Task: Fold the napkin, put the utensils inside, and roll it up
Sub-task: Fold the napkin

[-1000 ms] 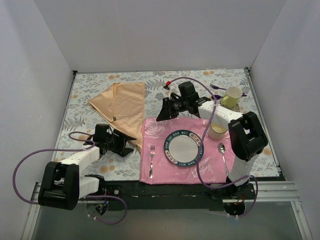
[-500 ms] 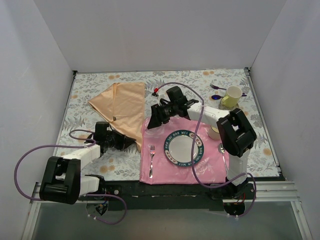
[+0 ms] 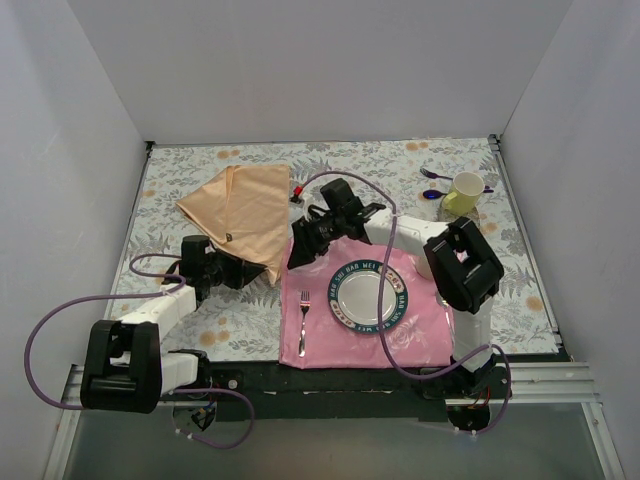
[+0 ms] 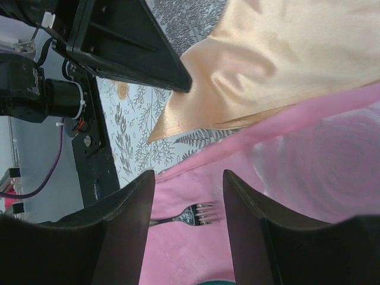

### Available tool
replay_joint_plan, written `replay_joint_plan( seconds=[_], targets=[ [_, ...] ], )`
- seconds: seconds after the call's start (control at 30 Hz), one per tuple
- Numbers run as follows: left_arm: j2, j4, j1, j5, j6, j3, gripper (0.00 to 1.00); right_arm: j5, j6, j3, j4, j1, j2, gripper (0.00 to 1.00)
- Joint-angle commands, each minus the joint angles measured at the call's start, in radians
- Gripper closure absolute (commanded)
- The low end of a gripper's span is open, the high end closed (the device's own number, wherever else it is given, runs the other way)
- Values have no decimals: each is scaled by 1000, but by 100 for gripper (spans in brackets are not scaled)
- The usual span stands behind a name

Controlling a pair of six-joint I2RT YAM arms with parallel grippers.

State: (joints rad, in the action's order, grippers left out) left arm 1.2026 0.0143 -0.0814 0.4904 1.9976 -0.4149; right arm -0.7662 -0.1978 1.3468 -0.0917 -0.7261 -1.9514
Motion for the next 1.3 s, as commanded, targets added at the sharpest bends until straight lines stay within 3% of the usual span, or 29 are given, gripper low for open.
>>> replay_joint_plan(
  seconds=[0.0, 0.37, 0.67, 0.87, 1.03, 1.13, 1.17, 1.27],
  targets=[
    [-28, -10, 8, 22, 24, -30, 100, -22, 3, 3, 70, -68, -15, 43],
    [-29, -56, 8, 34, 44, -10, 100, 57, -92, -48, 185, -144, -29, 41],
    [-31, -56, 8, 36, 47, -9, 100, 85, -133, -38, 224, -156, -61, 53],
    [-32, -53, 8, 36, 44, -1, 100, 71, -147, -34, 244, -159, -58, 69],
    [-32, -30, 8, 22, 24, 5, 100, 59, -141, -48, 250, -157, -32, 99],
    [-29, 44, 8, 14, -26, -5, 81, 59, -140, -48, 238, -150, -24, 99],
    [-31, 67, 8, 11, -74, -10, 69, 61, -140, -48, 234, -145, -20, 99],
    [-63, 139, 8, 4, -158, -28, 52, 47, -137, -49, 219, -128, -15, 99]
  ],
)
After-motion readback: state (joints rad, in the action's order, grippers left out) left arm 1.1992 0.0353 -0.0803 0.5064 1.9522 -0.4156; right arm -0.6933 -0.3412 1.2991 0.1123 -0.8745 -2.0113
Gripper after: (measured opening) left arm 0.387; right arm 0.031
